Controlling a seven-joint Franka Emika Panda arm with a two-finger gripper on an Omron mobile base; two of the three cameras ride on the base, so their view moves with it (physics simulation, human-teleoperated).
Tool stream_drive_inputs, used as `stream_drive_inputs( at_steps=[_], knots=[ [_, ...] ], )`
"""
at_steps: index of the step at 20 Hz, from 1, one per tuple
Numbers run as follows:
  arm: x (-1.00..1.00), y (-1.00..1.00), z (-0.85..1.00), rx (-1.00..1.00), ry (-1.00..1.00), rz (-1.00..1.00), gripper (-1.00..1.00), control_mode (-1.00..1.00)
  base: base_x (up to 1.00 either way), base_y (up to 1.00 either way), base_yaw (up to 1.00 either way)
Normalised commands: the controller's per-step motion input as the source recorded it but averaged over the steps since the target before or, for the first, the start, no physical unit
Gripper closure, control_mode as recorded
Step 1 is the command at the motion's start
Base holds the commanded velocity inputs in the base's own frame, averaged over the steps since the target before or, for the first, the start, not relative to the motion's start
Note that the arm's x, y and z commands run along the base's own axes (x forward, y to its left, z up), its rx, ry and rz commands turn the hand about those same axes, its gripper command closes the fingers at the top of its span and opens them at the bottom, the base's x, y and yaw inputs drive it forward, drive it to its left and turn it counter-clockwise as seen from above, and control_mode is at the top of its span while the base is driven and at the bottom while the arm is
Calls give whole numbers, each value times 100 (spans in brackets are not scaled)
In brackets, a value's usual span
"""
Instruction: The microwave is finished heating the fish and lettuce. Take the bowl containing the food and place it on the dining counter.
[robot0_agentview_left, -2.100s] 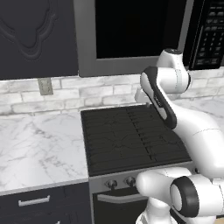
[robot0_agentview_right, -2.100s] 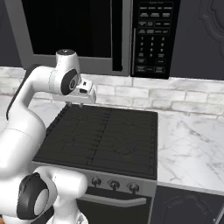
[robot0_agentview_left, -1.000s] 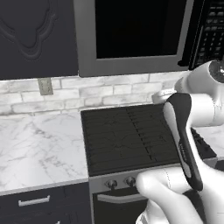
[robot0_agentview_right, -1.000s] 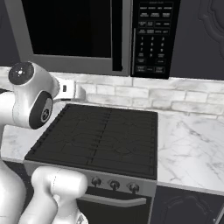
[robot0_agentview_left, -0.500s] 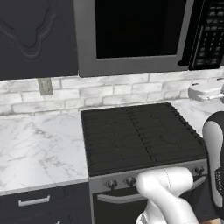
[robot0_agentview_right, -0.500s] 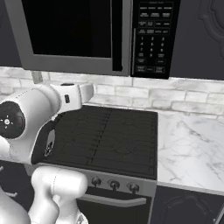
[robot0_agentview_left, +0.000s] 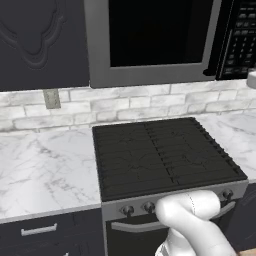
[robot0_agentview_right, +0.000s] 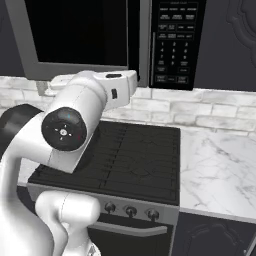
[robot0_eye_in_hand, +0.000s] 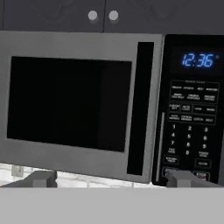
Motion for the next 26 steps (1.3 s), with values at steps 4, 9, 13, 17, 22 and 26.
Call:
stream_drive_inputs(
  at_steps=[4,9,13,17,22,26],
  knots=[
    [89,-10,-5,2,0,0,-100,-100,0,0,0],
    [100,-17,-5,5,-3,0,-100,-100,0,0,0],
    [95,-18,0,4,-2,0,-100,-100,0,0,0],
    [88,-21,0,4,-1,0,-100,-100,0,0,0],
    [74,-34,2,2,0,0,-100,-100,0,0,0],
    [77,-25,0,2,4,0,-100,-100,0,0,0]
  ],
)
